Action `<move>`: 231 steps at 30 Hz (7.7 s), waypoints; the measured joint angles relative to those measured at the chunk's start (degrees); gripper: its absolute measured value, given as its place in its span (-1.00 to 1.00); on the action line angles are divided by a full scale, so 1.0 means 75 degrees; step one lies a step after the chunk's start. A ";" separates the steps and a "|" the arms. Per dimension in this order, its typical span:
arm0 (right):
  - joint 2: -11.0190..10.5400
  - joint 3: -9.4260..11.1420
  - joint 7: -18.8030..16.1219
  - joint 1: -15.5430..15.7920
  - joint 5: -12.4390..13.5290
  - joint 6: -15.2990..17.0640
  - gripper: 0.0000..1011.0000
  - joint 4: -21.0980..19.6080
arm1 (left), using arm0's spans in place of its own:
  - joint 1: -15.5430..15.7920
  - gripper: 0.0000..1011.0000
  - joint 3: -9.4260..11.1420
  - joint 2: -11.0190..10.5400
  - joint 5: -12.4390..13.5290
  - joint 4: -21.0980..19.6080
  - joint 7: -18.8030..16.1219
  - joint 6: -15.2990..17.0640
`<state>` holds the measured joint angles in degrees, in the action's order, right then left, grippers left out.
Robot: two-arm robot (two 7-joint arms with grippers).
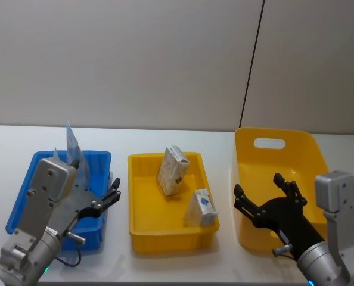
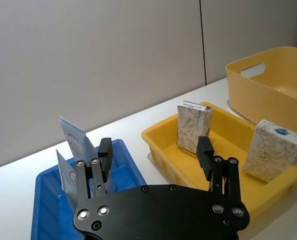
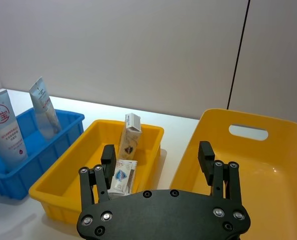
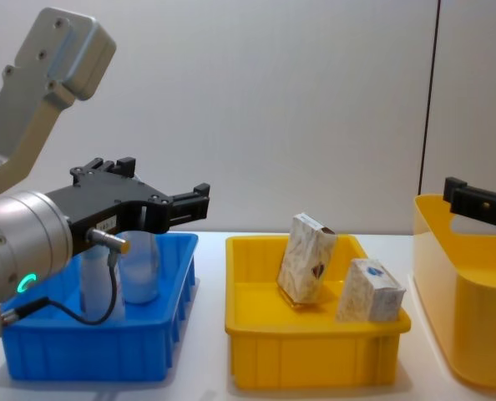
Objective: Bimanual collaborative sorting of washing and personal care products
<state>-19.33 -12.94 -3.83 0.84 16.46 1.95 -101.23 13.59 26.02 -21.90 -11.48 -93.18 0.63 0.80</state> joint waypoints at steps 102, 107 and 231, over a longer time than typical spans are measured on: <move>0.1427 -0.0639 0.0503 -0.1421 -0.0091 0.3547 0.99 0.1295 | 0.0001 0.98 0.0000 0.0000 0.0000 0.0000 0.0000 0.0000; 0.1490 -0.0658 0.0508 -0.1536 -0.0151 0.3568 0.99 0.1447 | 0.0000 0.98 0.0000 0.0000 0.0000 0.0000 0.0000 0.0000; 0.1508 0.1103 0.1051 -0.1408 -0.1339 0.1236 -0.33 0.1029 | 0.0000 0.98 0.0000 0.0000 0.0000 0.0000 0.0000 0.0000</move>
<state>-8.02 -4.66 4.05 -9.72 6.42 11.22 -93.51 13.59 26.02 -21.90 -11.48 -93.18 0.63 0.80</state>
